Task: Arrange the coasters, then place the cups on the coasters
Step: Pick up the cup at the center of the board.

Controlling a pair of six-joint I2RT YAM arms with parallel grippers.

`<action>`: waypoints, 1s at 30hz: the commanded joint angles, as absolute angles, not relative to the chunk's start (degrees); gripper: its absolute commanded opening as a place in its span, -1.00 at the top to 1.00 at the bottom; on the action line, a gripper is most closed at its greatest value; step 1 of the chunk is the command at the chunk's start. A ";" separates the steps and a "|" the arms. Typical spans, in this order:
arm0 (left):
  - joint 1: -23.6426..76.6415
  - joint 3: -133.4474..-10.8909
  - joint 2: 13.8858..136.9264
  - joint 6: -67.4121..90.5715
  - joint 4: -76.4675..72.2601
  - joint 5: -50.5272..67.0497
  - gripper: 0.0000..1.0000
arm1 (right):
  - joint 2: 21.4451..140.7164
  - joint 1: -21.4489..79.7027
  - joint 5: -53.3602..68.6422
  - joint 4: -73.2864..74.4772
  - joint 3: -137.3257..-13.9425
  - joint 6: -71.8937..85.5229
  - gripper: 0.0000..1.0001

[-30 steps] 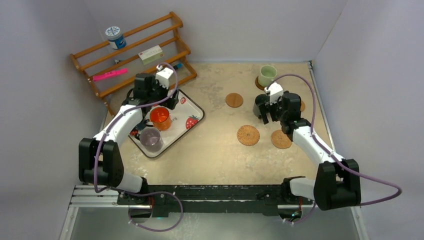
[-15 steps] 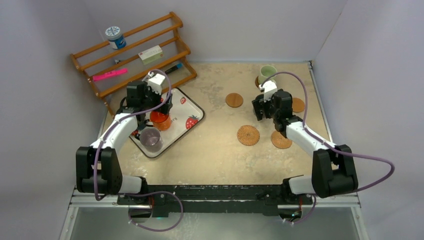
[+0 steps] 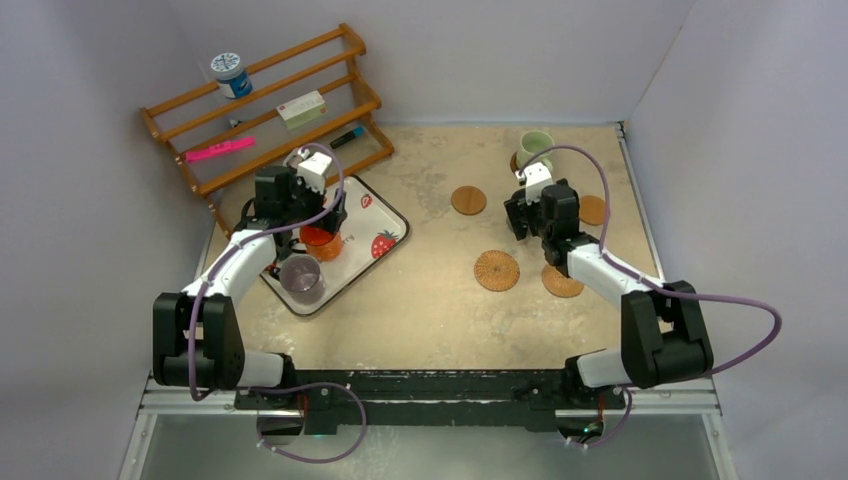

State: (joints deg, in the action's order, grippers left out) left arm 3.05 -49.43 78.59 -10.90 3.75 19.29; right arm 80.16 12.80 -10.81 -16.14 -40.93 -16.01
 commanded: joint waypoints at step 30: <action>2.72 -47.96 76.64 -9.93 0.88 21.97 -1.00 | 78.75 2.99 10.47 -20.57 -35.02 -14.69 -0.48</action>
